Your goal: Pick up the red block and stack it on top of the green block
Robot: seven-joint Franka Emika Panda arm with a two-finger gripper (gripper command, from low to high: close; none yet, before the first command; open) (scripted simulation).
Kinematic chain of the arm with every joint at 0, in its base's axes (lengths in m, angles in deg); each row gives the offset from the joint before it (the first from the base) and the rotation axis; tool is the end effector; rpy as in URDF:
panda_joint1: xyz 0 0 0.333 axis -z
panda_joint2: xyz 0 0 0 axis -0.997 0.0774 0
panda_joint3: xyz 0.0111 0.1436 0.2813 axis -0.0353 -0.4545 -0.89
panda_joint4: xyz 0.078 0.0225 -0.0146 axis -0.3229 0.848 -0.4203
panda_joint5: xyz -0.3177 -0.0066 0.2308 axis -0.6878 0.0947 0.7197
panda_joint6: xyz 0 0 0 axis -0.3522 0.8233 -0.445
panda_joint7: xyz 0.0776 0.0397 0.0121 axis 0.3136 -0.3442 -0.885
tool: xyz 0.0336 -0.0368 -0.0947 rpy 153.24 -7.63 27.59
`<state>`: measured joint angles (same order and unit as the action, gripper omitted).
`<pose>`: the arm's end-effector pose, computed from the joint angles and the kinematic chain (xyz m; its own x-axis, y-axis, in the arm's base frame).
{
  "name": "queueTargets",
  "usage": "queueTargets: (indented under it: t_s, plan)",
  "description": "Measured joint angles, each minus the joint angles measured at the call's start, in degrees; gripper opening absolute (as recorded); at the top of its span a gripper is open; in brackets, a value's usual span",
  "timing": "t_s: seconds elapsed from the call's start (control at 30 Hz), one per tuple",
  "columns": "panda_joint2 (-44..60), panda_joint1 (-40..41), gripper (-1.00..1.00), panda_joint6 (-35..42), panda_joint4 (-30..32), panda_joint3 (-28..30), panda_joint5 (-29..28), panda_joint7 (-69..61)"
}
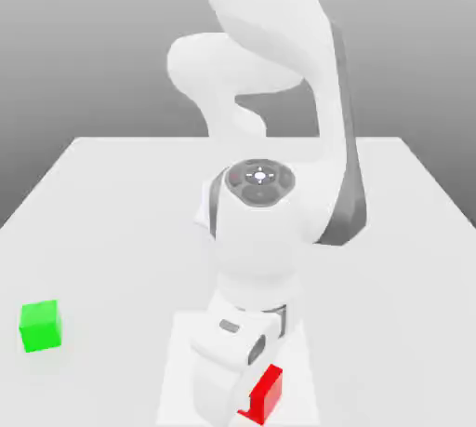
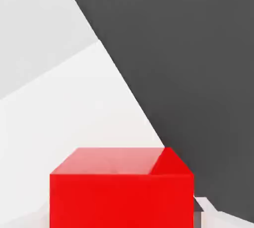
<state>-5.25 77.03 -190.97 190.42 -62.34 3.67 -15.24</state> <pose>0.4692 0.0212 0.1440 0.9712 0.2382 -0.0022 0.2382 -0.9712 -0.0003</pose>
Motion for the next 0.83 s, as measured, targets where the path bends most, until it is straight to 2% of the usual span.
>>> queueTargets:
  t_s: [0.2, 0.43, 0.53, 0.6, 0.7, 0.73, 0.83]
  plan:
    - [-9.6, -1.0, -1.0, 8.0, 1.6, 2.0, -2.9, 2.2]
    - [-15.1, 9.0, -1.0, 11.2, 4.0, 13.8, -2.9, 6.0]
    - [-17.3, 16.5, -1.0, 12.4, 5.1, 19.7, -3.1, 8.2]
    - [-15.8, 20.7, -1.0, 11.3, 4.9, 21.7, -0.5, 7.5]
    - [-10.3, 23.2, -1.0, 6.9, 4.5, 19.1, 5.7, 3.4]
    - [-8.3, 24.3, 1.0, 5.3, 4.4, 17.7, 7.8, 2.0]
    - [-8.3, 24.3, 1.0, 5.3, 4.4, 17.7, 7.8, 2.0]
